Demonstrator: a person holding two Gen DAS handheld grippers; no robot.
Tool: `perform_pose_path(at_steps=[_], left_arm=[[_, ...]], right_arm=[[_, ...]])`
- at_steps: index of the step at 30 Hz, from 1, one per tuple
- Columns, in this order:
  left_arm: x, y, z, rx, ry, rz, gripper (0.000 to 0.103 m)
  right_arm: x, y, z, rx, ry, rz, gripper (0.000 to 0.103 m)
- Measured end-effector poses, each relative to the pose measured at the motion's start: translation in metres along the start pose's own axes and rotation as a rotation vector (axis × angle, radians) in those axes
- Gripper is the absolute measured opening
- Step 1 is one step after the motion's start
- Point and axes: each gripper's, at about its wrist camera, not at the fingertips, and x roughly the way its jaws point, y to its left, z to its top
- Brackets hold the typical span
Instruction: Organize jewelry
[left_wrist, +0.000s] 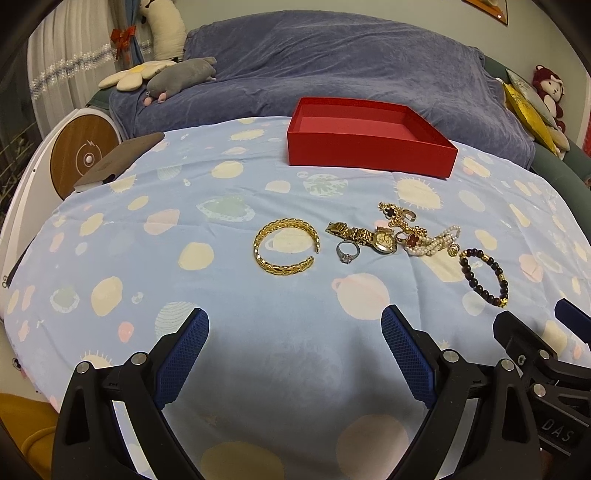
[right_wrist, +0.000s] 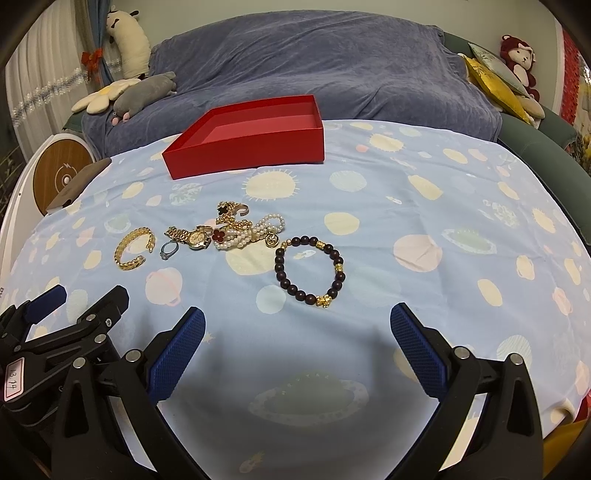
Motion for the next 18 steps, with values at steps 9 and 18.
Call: perform_pose_path(at_steps=[9, 18], left_arm=[[0.001, 0.003, -0.002, -0.028, -0.016, -0.031, 0.093], [0.009, 0.01, 0.004, 0.007, 0.029, -0.017, 0.093]], right_arm=[[0.002, -0.001, 0.001, 0.0, 0.005, -0.004, 0.098], [0.011, -0.023, 0.005, 0.038, 0.016, -0.043, 0.098]])
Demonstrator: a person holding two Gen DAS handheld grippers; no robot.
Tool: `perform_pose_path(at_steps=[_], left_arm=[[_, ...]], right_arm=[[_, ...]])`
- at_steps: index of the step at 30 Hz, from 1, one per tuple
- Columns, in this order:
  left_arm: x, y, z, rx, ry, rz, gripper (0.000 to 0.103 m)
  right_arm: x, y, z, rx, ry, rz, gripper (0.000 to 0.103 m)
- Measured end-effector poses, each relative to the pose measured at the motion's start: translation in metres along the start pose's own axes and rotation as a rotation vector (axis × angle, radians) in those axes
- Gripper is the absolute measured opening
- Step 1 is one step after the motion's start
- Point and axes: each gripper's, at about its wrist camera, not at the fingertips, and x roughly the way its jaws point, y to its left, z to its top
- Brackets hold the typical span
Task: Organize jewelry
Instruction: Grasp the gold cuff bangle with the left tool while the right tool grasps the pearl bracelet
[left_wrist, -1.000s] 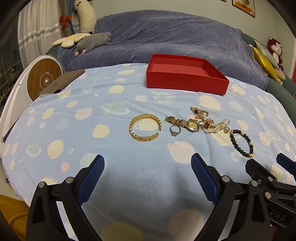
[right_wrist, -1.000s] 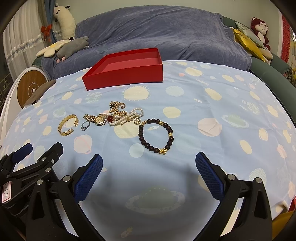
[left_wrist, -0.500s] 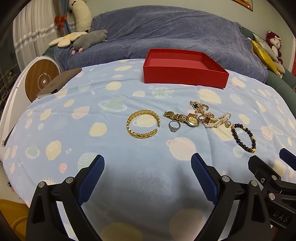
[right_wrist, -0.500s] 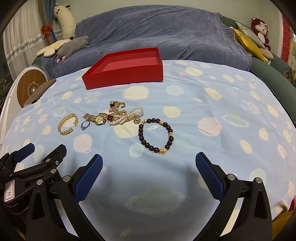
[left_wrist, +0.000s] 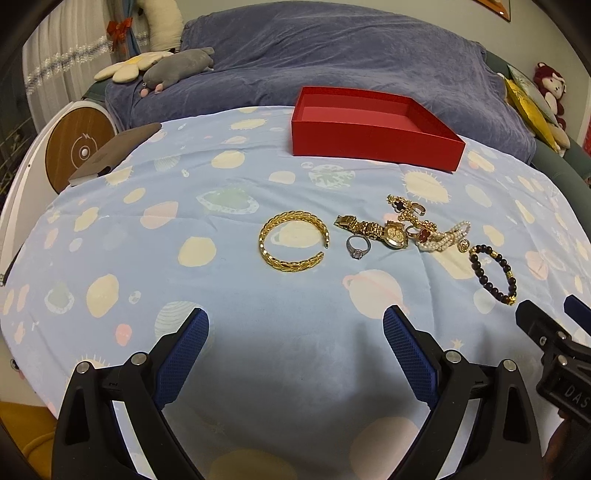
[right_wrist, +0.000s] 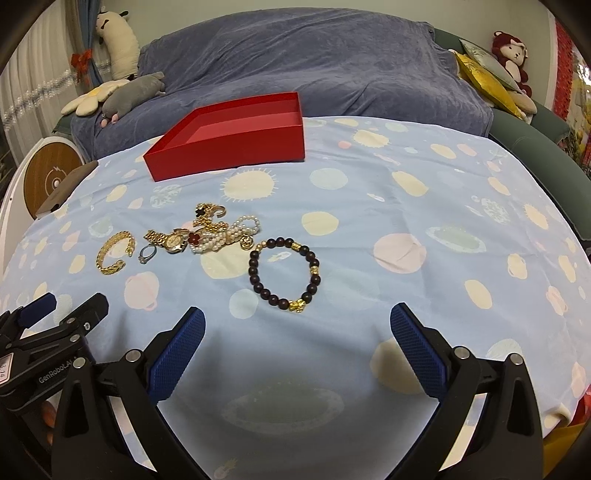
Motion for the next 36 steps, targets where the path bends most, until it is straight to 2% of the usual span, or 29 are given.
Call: perform_pose_path(at_steps=[3, 6, 14, 23, 33, 34, 36], left_arm=[[0.0, 0.005, 0.002, 0.017, -0.014, 0.005, 0.093], [0.003, 0.013, 0.006, 0.019, -0.007, -0.026, 0.093], [0.024, 0.038, 0.018, -0.048, -0.002, -0.03, 0.093], [0.039, 0.025, 0.028, -0.018, -0.009, -0.033, 0.092], [0.066, 0.012, 0.047, -0.047, 0.022, -0.012, 0.092], [0.068, 0.012, 0.047, -0.051, 0.029, -0.012, 0.092], [0.072, 0.01, 0.047, -0.051, 0.041, -0.01, 0.08]], right_arm=[[0.007, -0.009, 0.002, 0.025, 0.017, -0.004, 0.098], [0.01, -0.013, 0.003, 0.039, 0.024, -0.002, 0.098], [0.015, -0.01, 0.005, 0.045, 0.041, 0.018, 0.098], [0.017, 0.004, 0.007, 0.02, 0.047, 0.055, 0.098], [0.023, 0.009, 0.006, 0.02, 0.068, 0.066, 0.098], [0.023, 0.009, 0.006, 0.018, 0.068, 0.068, 0.098], [0.023, 0.011, 0.007, 0.015, 0.07, 0.072, 0.098]])
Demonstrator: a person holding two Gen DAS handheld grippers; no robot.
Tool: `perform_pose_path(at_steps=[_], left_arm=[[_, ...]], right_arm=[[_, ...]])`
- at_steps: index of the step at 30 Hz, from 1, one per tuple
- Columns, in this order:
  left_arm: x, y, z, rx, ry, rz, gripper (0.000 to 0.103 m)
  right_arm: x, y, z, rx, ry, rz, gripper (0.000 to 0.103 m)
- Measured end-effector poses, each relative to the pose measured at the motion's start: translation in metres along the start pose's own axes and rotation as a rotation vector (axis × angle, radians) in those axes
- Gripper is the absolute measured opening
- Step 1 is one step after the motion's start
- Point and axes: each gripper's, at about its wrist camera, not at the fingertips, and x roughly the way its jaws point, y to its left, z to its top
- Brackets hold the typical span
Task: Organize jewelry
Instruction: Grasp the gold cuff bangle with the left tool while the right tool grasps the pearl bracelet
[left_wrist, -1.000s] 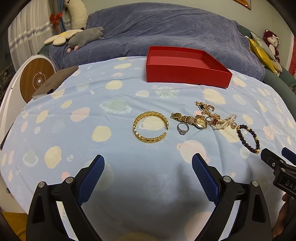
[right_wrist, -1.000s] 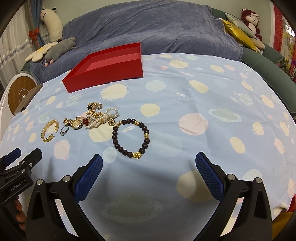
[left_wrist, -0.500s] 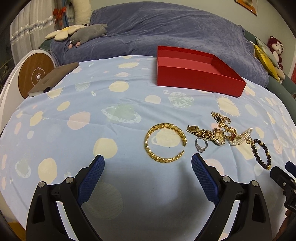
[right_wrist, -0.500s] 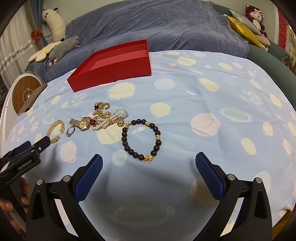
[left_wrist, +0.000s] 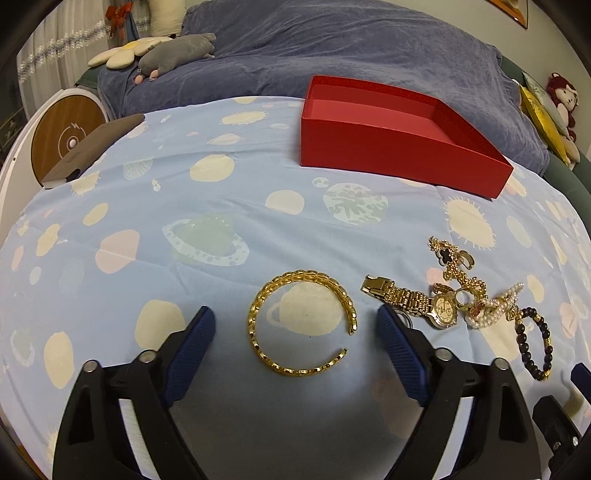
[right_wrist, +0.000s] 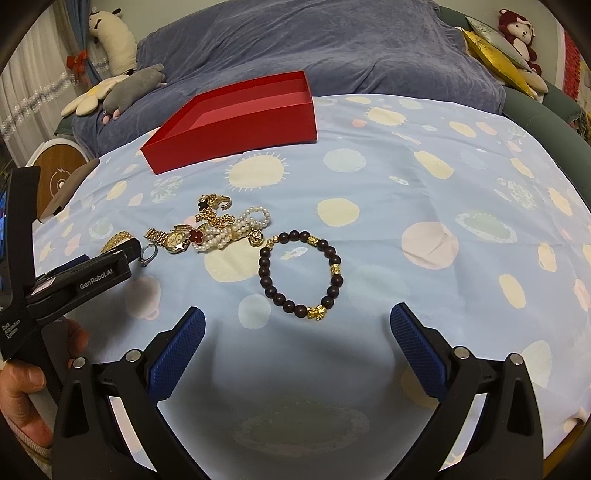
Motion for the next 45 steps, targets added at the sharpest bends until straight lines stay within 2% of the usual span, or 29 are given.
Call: perform_pose_path(at_steps=[2, 5, 7, 8, 16, 22, 23, 25, 26, 28, 31, 34, 37, 45], left_arm=[[-0.001, -0.003, -0.001, 0.011, 0.001, 0.012, 0.078], [-0.003, -0.002, -0.001, 0.016, -0.007, 0.013, 0.067], [-0.005, -0.002, -0.001, 0.022, -0.012, 0.008, 0.056], [-0.006, -0.002, -0.001, 0.025, -0.014, 0.005, 0.054], [-0.012, 0.005, -0.001, 0.005, -0.009, -0.022, 0.054], [-0.032, 0.009, 0.005, -0.002, -0.054, -0.024, 0.054], [-0.034, 0.01, 0.006, -0.005, -0.055, -0.031, 0.054], [-0.038, 0.012, 0.009, -0.017, -0.056, -0.052, 0.054], [-0.04, 0.013, 0.01, -0.021, -0.06, -0.056, 0.054], [-0.041, 0.014, 0.011, -0.022, -0.064, -0.055, 0.054], [-0.042, 0.017, 0.011, -0.03, -0.061, -0.061, 0.054], [-0.044, 0.019, 0.011, -0.04, -0.057, -0.078, 0.054], [-0.045, 0.019, 0.011, -0.038, -0.062, -0.079, 0.054], [-0.037, 0.027, 0.011, -0.074, -0.04, -0.078, 0.054]], right_arm=[[0.0, 0.0, 0.001, -0.002, -0.001, 0.003, 0.098], [-0.001, -0.002, 0.002, 0.001, -0.004, 0.003, 0.098], [-0.001, -0.004, 0.002, 0.01, -0.004, 0.004, 0.098], [-0.001, -0.004, 0.003, 0.015, -0.003, 0.006, 0.098], [-0.002, -0.005, 0.004, 0.013, -0.008, 0.002, 0.098], [0.0, 0.003, 0.019, -0.032, -0.003, 0.043, 0.097], [-0.001, 0.004, 0.024, -0.032, 0.006, 0.073, 0.095], [0.001, 0.008, 0.031, -0.034, 0.031, 0.123, 0.083], [0.003, 0.011, 0.034, -0.038, 0.048, 0.142, 0.08], [0.012, 0.017, 0.037, -0.046, 0.093, 0.18, 0.065], [0.029, 0.022, 0.039, -0.02, 0.166, 0.24, 0.05], [0.043, 0.024, 0.044, 0.017, 0.192, 0.278, 0.04], [0.053, 0.024, 0.05, 0.061, 0.198, 0.314, 0.04], [0.066, 0.013, 0.062, 0.16, 0.181, 0.323, 0.038]])
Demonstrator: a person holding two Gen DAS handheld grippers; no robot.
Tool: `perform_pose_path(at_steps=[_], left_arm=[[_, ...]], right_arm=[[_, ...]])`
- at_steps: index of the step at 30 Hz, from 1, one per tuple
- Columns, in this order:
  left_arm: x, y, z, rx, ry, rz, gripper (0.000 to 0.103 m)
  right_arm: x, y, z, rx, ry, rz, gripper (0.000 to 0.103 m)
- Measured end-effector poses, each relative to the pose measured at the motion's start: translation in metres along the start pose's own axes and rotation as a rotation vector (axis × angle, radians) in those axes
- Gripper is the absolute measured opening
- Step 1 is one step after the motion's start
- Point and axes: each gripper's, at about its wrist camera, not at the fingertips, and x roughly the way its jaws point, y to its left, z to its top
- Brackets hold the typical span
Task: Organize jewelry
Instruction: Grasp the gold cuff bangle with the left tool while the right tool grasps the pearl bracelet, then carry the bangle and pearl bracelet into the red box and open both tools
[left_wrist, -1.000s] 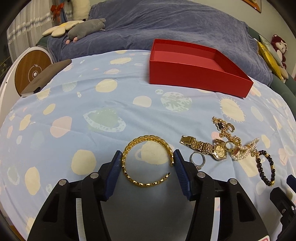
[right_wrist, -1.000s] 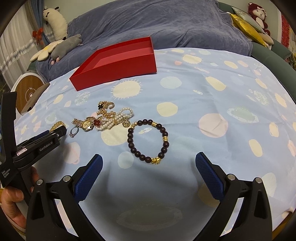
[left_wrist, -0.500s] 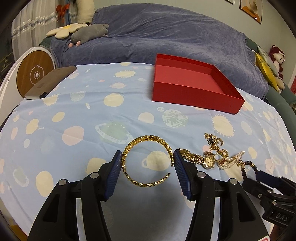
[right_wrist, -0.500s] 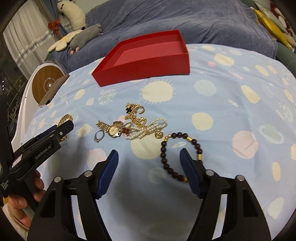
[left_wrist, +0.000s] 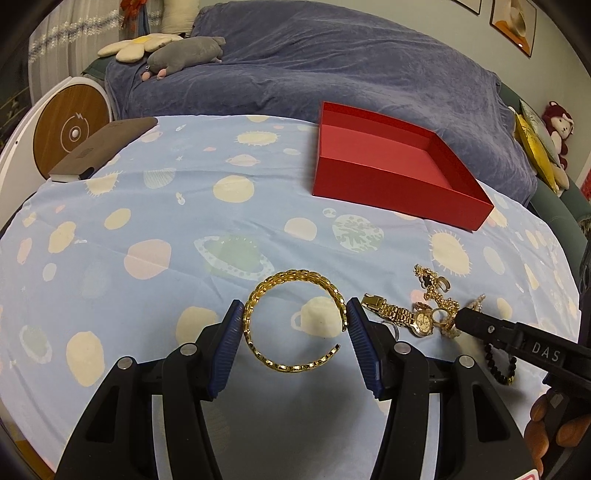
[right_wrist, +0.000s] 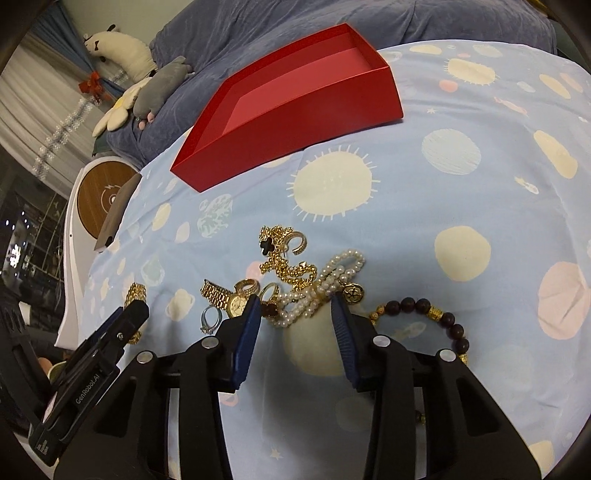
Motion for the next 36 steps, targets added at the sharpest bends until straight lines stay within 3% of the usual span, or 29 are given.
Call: perform_pose_path(at_steps=[5, 8, 10, 16, 22, 36], left_arm=[[-0.001, -0.004, -0.002, 0.011, -0.001, -0.009, 0.054], [0.0, -0.005, -0.004, 0.015, 0.007, -0.012, 0.054], [0.001, -0.005, -0.004, 0.013, 0.011, -0.013, 0.054], [-0.003, -0.002, -0.002, 0.002, 0.002, -0.02, 0.054], [-0.008, -0.005, -0.002, 0.01, -0.012, -0.026, 0.054], [-0.022, -0.028, 0.006, 0.054, -0.06, -0.056, 0.054]], right_arm=[[0.006, 0.003, 0.009, -0.026, -0.034, -0.076, 0.036], [0.01, 0.01, 0.008, -0.087, -0.059, -0.14, 0.028], [0.011, 0.01, 0.008, -0.111, -0.059, -0.158, 0.014], [-0.016, 0.013, 0.005, -0.142, -0.104, -0.103, 0.013], [-0.055, 0.017, 0.0, -0.143, -0.156, 0.055, 0.013], [-0.08, 0.019, -0.001, -0.179, -0.222, -0.015, 0.013]])
